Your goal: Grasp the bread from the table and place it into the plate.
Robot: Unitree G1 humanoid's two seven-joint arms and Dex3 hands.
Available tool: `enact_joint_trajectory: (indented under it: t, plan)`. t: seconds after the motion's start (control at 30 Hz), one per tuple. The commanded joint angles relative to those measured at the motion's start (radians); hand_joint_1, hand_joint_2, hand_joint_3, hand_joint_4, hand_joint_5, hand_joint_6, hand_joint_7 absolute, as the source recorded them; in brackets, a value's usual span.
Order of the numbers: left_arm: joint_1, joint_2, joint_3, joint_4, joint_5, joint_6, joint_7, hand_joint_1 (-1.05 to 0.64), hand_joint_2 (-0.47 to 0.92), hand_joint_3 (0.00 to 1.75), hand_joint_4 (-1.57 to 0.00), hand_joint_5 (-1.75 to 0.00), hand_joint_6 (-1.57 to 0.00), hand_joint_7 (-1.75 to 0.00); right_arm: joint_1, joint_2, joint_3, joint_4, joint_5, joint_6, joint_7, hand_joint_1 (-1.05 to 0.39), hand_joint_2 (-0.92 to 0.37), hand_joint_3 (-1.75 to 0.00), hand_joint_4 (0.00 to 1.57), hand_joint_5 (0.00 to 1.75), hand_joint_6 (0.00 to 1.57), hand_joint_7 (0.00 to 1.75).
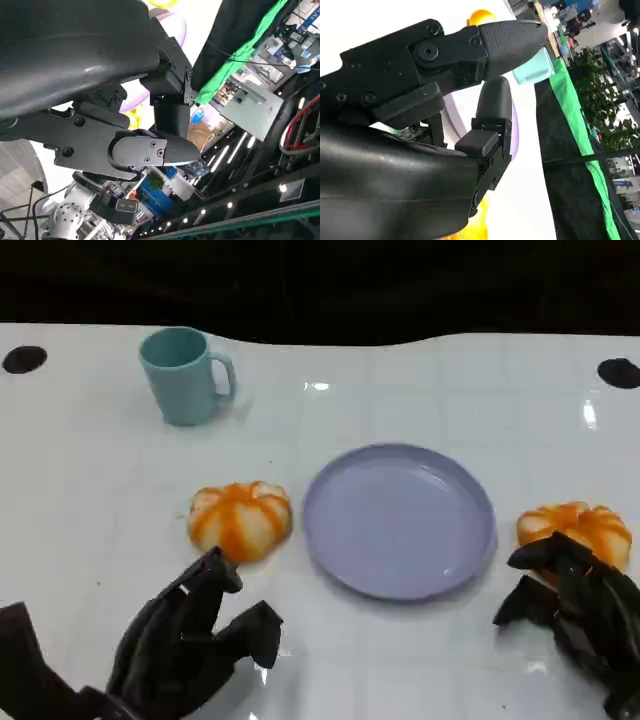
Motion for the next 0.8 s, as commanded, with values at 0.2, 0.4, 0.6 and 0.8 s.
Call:
enact_joint_trajectory:
  t: [0.2, 0.4, 0.6, 0.8]
  plan:
    - [-0.001, 0.014, 0.012, -0.002, -0.003, 0.015, 0.003, -0.55, 0.92, 0.20, -0.89, -1.75, -0.69, -1.69, 0.012, -0.002, -0.004, -0.002, 0.005, 0.030, -0.020, -0.53, -0.92, -0.24, 0.66, 1.57, 0.62, 1.25]
    - [0.001, 0.017, 0.011, -0.003, 0.003, 0.011, -0.001, -0.56, 0.92, 0.20, -0.88, -1.75, -0.71, -1.64, 0.011, -0.004, 0.000, -0.001, -0.001, 0.026, -0.019, -0.53, -0.92, -0.24, 0.66, 1.56, 0.61, 1.25]
    - [0.002, 0.021, 0.009, -0.001, 0.006, 0.005, -0.013, -0.56, 0.92, 0.21, -0.87, -1.75, -0.70, -1.63, 0.015, -0.006, 0.004, -0.006, -0.006, 0.027, -0.019, -0.54, -0.92, -0.24, 0.67, 1.57, 0.61, 1.24]
    - [0.001, 0.022, 0.008, -0.001, 0.004, 0.010, -0.012, -0.56, 0.92, 0.21, -0.87, -1.75, -0.70, -1.65, 0.016, -0.006, 0.003, -0.008, -0.004, 0.030, -0.018, -0.53, -0.92, -0.24, 0.66, 1.57, 0.60, 1.23]
